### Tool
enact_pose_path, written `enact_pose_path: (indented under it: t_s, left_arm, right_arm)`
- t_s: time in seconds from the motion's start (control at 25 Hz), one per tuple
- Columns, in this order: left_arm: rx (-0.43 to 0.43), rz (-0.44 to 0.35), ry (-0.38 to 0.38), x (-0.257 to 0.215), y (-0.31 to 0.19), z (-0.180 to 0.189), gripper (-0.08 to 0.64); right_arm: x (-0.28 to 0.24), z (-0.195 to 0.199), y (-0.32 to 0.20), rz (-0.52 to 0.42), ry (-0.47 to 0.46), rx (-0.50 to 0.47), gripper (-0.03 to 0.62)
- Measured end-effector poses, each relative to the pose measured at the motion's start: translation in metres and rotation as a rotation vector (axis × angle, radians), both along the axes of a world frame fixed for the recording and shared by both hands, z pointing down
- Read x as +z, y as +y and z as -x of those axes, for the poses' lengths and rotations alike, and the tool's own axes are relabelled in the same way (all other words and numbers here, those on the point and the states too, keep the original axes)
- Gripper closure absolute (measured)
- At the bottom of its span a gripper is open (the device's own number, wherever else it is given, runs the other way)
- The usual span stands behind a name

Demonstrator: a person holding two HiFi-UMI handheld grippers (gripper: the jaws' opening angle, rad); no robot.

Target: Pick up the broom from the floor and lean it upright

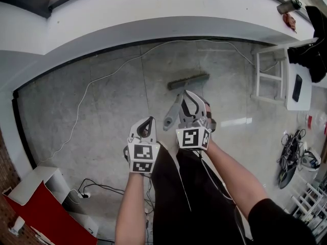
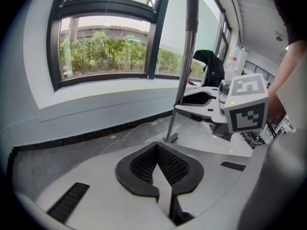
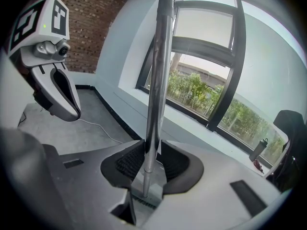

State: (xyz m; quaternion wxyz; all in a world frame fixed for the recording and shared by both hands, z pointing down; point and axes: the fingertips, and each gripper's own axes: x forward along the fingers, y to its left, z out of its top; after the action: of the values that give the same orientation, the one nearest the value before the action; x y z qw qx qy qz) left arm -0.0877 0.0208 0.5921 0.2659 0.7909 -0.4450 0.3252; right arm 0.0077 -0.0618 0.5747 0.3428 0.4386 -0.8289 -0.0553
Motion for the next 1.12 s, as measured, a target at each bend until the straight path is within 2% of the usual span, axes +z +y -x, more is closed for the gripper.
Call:
enact_pose_path:
  t_s: [0.44,0.84,1.12]
  left_arm:
    - [0.016,-0.011,0.008,-0.007,-0.001,-0.006,0.558]
    - [0.031,0.011,0.013,0.000,0.013,-0.012,0.558]
    - [0.026,0.030,0.023,-0.019,0.018,-0.011,0.558]
  right_arm:
    - [0.000,-0.003,0.010,0.020,0.022,-0.020,0.486]
    - [0.008,-0.017,0.024,0.041,0.040,-0.010,0.479]
    - [-0.013,-0.045,0.027,0.063,0.069,0.033,0.485]
